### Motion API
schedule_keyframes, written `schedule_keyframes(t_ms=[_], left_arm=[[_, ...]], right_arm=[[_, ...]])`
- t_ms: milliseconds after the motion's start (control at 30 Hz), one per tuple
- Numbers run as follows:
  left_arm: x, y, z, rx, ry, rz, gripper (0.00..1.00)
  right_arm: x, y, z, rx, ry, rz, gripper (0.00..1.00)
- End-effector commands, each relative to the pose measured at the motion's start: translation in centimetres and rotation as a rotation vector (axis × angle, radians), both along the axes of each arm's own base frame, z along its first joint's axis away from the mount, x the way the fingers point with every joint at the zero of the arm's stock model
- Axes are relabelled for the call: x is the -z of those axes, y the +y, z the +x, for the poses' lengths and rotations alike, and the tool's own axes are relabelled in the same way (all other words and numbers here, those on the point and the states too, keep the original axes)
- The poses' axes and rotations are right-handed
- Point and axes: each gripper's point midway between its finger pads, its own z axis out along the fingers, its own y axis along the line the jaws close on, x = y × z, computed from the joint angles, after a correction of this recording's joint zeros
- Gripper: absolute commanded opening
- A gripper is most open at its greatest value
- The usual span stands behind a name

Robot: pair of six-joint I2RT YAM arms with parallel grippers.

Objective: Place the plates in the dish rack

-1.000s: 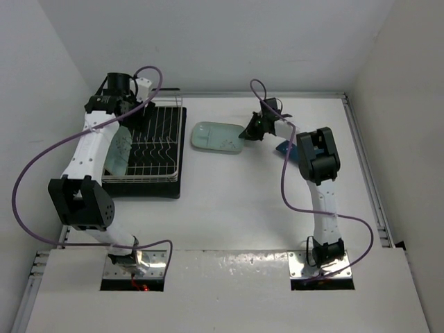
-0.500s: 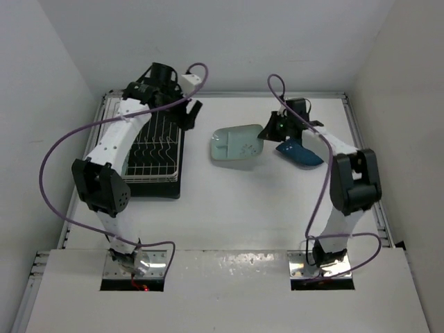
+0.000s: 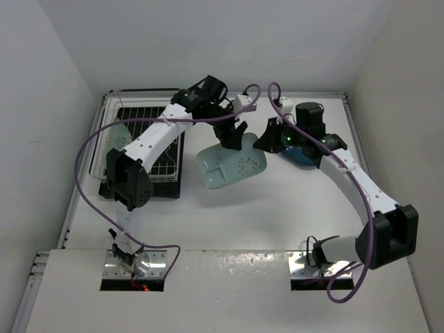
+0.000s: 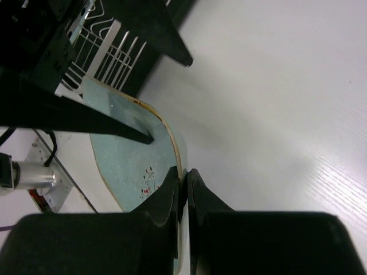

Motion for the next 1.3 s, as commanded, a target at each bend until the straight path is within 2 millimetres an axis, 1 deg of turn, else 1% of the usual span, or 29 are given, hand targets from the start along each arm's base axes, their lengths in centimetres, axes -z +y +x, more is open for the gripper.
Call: schedule_keyframes(t_ms=[0,33,67,100,167,233,267,333,433,467,500,533,633,667,700,733,767,800,833,867,900,933,1000,1033,1100,1133,1167,1233,1267], left_arm=[[-0.9,-0.3,-0.4,0.060,-0.040,-0.030,0.71],[-1.0,0.2,-0.6,0.057,-0.028,-0.034,0.59],[-0.2,0.4,-1.3,0.064,0.009,-0.025,0.52],[-0.4,0.9,-1.2,0.054,0.008,-0.025,0.44],[0.0,0.9,-2.3,0.075,0.048,-0.037,0.33],[-0.2,1.3,-2.9,0.081,0.075,-0.049,0.33],[0.2,1.2,-3.8,0.111,0.093,-0.038,0.33],[0.5,1.5,-4.3,0.127,0.101,-0.022,0.33],[0.8,1.9,-4.9,0.132,0.126,-0.005,0.19],[0.4,1.7,-5.0,0.132,0.132,-0.020,0.14],[0.4,2.0,-4.7,0.118,0.139,-0.021,0.03],[0.0,1.9,-4.6,0.112,0.136,-0.027,0.00],[-1.0,1.6,-4.6,0.093,0.145,-0.049,0.00],[-1.3,1.9,-4.2,0.072,0.148,-0.055,0.00],[-1.8,2.3,-3.0,0.014,0.140,-0.062,0.00],[-1.9,2.6,-2.3,-0.026,0.142,-0.059,0.00],[-2.9,3.2,-1.8,-0.067,0.118,-0.066,0.00],[-3.8,3.7,-0.9,-0.126,0.103,-0.077,0.00],[-4.4,5.2,0.4,-0.195,0.074,-0.064,0.00],[-5.5,6.1,0.8,-0.232,0.049,-0.068,0.00],[-6.2,7.0,1.3,-0.267,0.031,-0.072,0.00],[-7.0,8.9,2.4,-0.332,0.008,-0.070,0.00],[-9.0,11.2,2.7,-0.401,-0.025,-0.095,0.00],[-10.1,13.6,3.6,-0.469,-0.049,-0.103,0.00],[-11.5,16.3,3.9,-0.552,-0.078,-0.114,0.00],[-13.0,18.7,3.9,-0.619,-0.115,-0.121,0.00],[-13.4,20.8,4.4,-0.713,-0.148,-0.088,0.00],[-13.1,24.5,4.0,-0.871,-0.168,0.003,0.00],[-12.9,28.2,4.1,-1.032,-0.207,0.107,0.00]], right_arm=[[-5.8,0.5,-1.0,-0.057,-0.182,0.083,0.00],[-6.3,0.3,-1.0,-0.050,-0.203,0.085,0.00],[-5.7,0.0,-1.0,-0.041,-0.198,0.078,0.00],[-5.8,0.1,-1.1,-0.040,-0.205,0.083,0.00],[-5.6,-0.2,-1.2,-0.035,-0.202,0.086,0.00],[-5.5,-0.1,-1.1,-0.037,-0.202,0.096,0.00],[-5.6,0.0,-1.0,-0.038,-0.209,0.103,0.00],[-5.6,0.1,-1.2,-0.045,-0.211,0.107,0.00],[-6.0,-0.2,-1.0,-0.038,-0.227,0.107,0.00],[-6.4,-0.2,-0.9,-0.037,-0.244,0.110,0.00],[-6.4,-0.2,-0.9,-0.038,-0.241,0.111,0.00],[-6.5,-0.1,-0.9,-0.045,-0.242,0.115,0.00],[-6.4,-0.2,-0.7,-0.029,-0.220,0.121,0.00],[-6.2,-0.3,-0.6,-0.016,-0.208,0.121,0.00],[-6.0,-0.4,-0.4,0.003,-0.203,0.112,0.29],[-6.0,-0.6,-0.2,0.019,-0.199,0.108,0.51],[-5.6,-0.9,0.2,0.048,-0.190,0.098,0.65],[-5.1,-1.1,0.4,0.067,-0.170,0.086,0.76],[-5.4,-1.3,0.7,0.085,-0.168,0.085,0.98],[-5.1,-1.7,1.2,0.126,-0.161,0.070,1.00],[-5.1,-2.0,1.5,0.147,-0.158,0.071,1.00],[-4.9,-2.2,1.6,0.170,-0.145,0.075,1.00],[-4.6,-2.8,2.2,0.235,-0.141,0.067,1.00],[-4.4,-3.2,2.4,0.258,-0.134,0.064,1.00],[-4.4,-3.9,2.8,0.322,-0.128,0.065,1.00],[-4.0,-4.2,3.0,0.344,-0.116,0.059,1.00],[-3.8,-4.4,3.1,0.358,-0.110,0.058,1.00],[-3.4,-4.9,3.4,0.399,-0.083,0.054,1.00],[-3.3,-5.2,3.5,0.417,-0.075,0.057,1.00]])
